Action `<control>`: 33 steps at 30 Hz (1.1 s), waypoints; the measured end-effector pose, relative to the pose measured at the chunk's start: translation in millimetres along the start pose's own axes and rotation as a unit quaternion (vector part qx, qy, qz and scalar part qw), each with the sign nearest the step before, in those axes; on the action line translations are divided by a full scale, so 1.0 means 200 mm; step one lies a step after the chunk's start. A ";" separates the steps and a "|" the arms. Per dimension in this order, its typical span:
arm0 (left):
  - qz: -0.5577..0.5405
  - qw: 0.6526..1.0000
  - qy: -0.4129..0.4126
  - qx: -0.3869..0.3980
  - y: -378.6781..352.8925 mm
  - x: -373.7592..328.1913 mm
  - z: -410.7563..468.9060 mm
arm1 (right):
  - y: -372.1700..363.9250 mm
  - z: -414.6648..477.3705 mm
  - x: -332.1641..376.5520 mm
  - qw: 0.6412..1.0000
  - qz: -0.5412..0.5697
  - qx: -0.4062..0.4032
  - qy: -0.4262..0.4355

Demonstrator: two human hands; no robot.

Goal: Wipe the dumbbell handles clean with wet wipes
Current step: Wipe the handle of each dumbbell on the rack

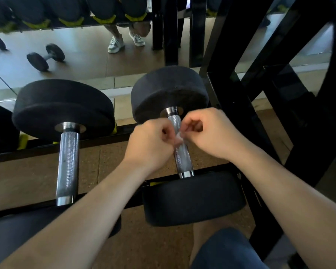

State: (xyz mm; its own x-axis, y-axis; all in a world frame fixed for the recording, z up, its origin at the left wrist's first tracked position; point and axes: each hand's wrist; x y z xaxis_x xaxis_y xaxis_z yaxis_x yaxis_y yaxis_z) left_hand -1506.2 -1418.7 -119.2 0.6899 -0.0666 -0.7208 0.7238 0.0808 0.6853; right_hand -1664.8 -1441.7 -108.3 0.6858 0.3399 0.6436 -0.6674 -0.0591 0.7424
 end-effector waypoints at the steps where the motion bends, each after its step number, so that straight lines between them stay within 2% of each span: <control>1: -0.010 1.000 -0.018 -0.024 0.00 0.01 0.02 | 0.00 0.02 0.00 1.000 0.002 -0.012 -0.007; 3: -0.002 0.998 -0.062 -0.004 0.01 0.02 0.03 | 0.00 0.01 -0.01 0.999 0.028 -0.002 -0.032; 5: 0.035 0.990 -0.096 0.101 0.03 0.01 0.01 | 0.01 -0.05 -0.03 0.992 0.109 0.019 -0.067; 7: 0.062 0.974 -0.102 0.191 0.04 -0.01 -0.01 | 0.02 -0.13 -0.05 0.979 0.184 0.006 -0.089; 11: 0.147 0.947 -0.162 0.237 0.07 -0.09 0.02 | 0.02 -0.25 -0.06 0.960 0.255 -0.018 -0.114; 15: 0.246 0.888 -0.261 0.288 0.07 -0.12 0.07 | 0.01 -0.28 -0.07 0.950 0.271 -0.046 -0.146; 17: 0.285 0.866 -0.300 0.281 0.03 -0.15 0.06 | 0.00 -0.27 -0.06 0.948 0.275 -0.058 -0.150; 19: 0.323 0.855 -0.326 0.241 -0.02 -0.17 0.05 | 0.00 -0.27 -0.07 0.946 0.278 -0.067 -0.152; 22: 0.314 0.891 -0.300 0.133 -0.03 -0.12 0.07 | 0.01 -0.28 -0.07 0.945 0.284 -0.047 -0.153; 26: 0.224 0.947 -0.231 0.000 -0.03 -0.08 0.15 | 0.02 -0.25 -0.05 0.948 0.275 -0.040 -0.158; 27: 0.210 0.952 -0.221 0.009 -0.03 -0.08 0.15 | 0.02 -0.24 -0.05 0.950 0.265 -0.042 -0.161; 28: 0.210 0.950 -0.223 0.051 -0.03 -0.08 0.14 | 0.03 -0.22 -0.06 0.952 0.254 -0.047 -0.163; 31: 0.210 0.919 -0.245 0.225 0.00 -0.09 0.04 | 0.03 -0.18 -0.08 0.951 0.244 -0.070 -0.175; 32: 0.224 0.910 -0.255 0.237 0.00 -0.09 0.03 | 0.02 -0.17 -0.08 0.950 0.247 -0.068 -0.181; 33: 0.251 0.906 -0.267 0.212 0.00 -0.09 0.06 | 0.01 -0.17 -0.08 0.948 0.252 -0.059 -0.183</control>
State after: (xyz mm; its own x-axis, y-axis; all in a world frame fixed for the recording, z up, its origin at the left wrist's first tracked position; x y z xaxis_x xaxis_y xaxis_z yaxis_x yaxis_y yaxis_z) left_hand -1518.1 -1428.8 -105.5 0.7588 -0.6089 -0.2314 0.1782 -0.1477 0.9728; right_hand -1687.8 -1415.7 -123.4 0.3114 -0.0536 0.9488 -0.9503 -0.0144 0.3111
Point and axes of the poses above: each hand's wrist, its own z-axis towards the middle knuckle, its own y-axis out of the back of the hand, x = y × z, and after that the axes turned 4 degrees about -x, right-handed
